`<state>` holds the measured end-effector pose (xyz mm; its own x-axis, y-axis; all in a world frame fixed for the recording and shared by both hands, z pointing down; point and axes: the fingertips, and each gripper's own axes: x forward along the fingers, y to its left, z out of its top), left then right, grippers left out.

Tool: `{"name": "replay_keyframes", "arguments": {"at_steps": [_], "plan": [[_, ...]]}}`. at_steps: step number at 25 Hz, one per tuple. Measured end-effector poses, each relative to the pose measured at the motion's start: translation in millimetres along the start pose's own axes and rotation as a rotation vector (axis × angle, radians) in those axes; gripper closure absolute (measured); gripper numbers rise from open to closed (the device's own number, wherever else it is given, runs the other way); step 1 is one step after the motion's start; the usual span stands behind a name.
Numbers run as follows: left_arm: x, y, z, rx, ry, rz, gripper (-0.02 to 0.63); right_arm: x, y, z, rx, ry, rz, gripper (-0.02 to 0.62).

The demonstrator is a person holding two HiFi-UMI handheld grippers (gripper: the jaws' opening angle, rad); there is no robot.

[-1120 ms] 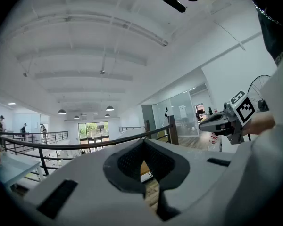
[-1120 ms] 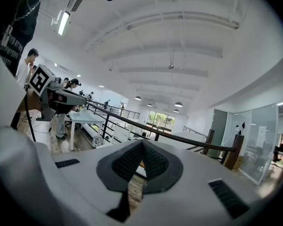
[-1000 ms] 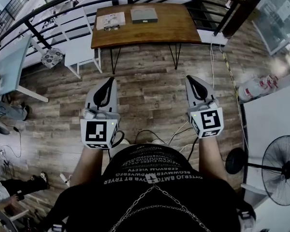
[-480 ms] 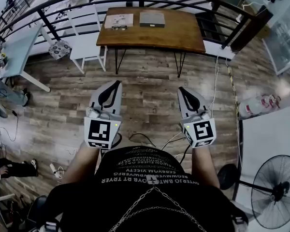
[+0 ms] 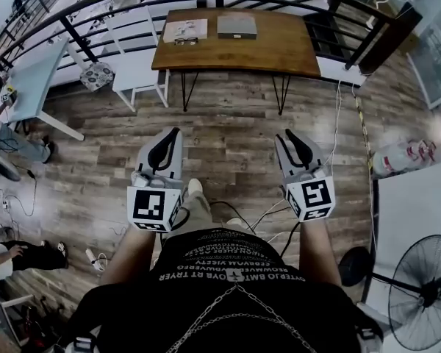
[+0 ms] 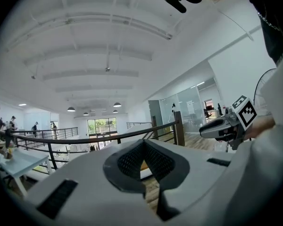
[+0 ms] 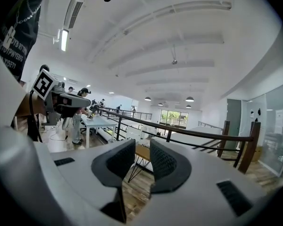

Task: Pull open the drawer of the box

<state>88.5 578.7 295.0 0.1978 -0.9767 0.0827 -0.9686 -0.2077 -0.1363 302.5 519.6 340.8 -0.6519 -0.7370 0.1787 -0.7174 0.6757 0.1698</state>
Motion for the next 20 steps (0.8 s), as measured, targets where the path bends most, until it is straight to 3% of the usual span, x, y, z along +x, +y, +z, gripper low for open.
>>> {"name": "replay_keyframes", "arguments": {"at_steps": [6,20], "plan": [[33,15,-7,0.049,0.037,-0.03,0.6,32,-12,-6,0.026,0.021,-0.012,0.497],[106,95,-21,0.017,0.043,-0.072,0.6,139,-23,16,0.01,0.038,-0.015,0.485]]}}
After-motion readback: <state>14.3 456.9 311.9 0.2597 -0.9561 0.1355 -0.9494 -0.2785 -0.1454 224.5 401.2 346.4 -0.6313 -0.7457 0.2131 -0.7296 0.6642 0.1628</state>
